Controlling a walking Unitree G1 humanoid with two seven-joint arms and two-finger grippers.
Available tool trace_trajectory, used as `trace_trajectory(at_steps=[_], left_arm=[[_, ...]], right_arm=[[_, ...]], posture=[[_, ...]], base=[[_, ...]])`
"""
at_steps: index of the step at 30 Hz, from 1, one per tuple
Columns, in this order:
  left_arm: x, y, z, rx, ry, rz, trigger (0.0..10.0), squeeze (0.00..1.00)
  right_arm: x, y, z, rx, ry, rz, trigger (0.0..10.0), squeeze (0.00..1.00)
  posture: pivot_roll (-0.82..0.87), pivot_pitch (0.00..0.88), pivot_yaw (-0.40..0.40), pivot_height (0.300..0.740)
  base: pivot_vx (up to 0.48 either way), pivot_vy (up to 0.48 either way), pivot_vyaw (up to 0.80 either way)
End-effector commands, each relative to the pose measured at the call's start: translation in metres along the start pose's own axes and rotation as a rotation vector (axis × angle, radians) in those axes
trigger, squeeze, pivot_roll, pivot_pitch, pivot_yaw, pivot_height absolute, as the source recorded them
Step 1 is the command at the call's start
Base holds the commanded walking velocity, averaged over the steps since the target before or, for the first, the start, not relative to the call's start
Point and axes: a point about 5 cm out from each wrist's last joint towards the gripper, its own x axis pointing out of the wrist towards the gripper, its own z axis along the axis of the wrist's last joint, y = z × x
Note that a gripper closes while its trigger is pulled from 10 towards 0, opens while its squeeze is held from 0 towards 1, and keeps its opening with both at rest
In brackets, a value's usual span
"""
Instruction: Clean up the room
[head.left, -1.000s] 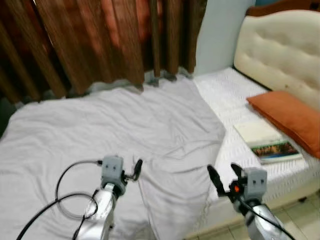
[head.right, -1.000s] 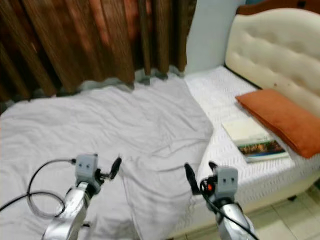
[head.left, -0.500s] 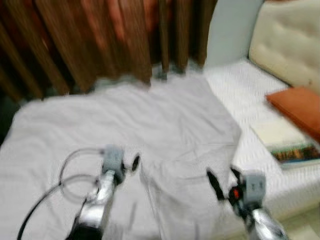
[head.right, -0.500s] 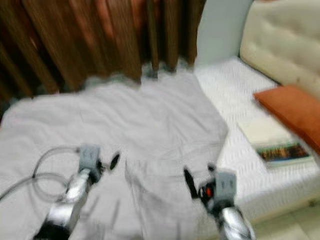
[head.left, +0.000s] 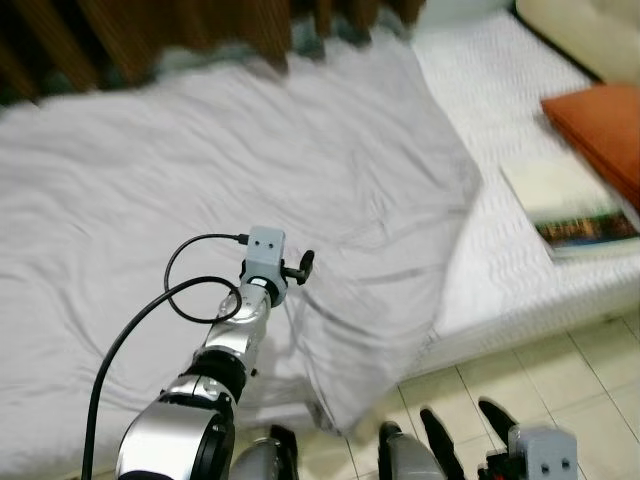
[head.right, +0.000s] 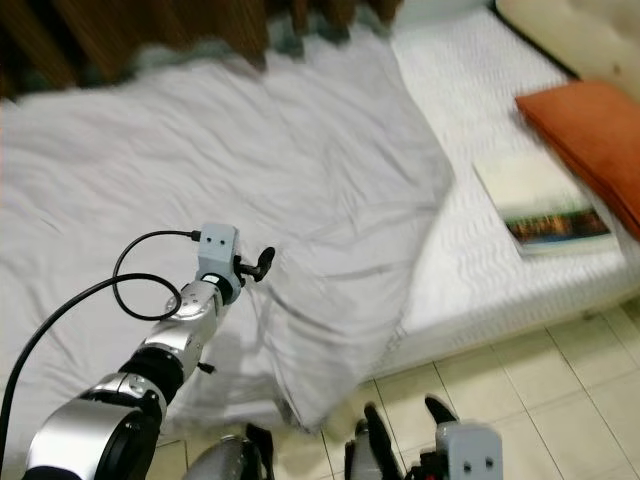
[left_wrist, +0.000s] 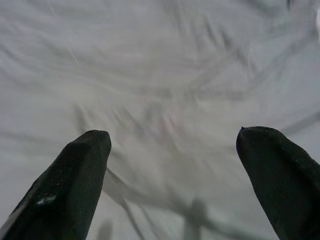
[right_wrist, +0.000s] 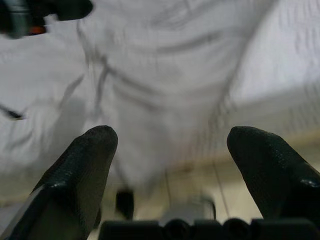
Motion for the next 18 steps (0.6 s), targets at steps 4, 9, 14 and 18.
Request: trace_trajectory(at_steps=[4, 9, 14, 18], left_arm=[[-0.001, 0.001, -0.01, 0.061, 0.046, 0.074, 10.0, 0.0], [-0.004, 0.009, -0.013, 0.103, 0.058, 0.143, 10.0, 0.0], [-0.006, 0.006, -0.022, 0.138, 0.098, 0.124, 10.0, 0.0], [-0.011, 0.011, -0.036, 0.148, 0.18, 0.139, 10.0, 0.0]], right_arm=[[-0.044, 0.019, 0.018, 0.029, 0.081, -0.023, 10.0, 0.0], [-0.06, 0.022, 0.018, 0.046, 0.137, -0.044, 10.0, 0.0], [-0.068, 0.028, 0.019, 0.054, 0.167, -0.049, 10.0, 0.0], [-0.074, 0.031, 0.017, 0.061, 0.199, -0.051, 10.0, 0.0]], posture=[[-0.51, 0.734, 0.025, 0.74], [-0.5, 0.742, 0.029, 0.74], [-0.5, 0.748, 0.032, 0.74], [-0.51, 0.756, 0.031, 0.74]], base=[[0.0, 0.0, 0.0], [0.0, 0.0, 0.0], [0.0, 0.0, 0.0], [0.0, 0.0, 0.0]])
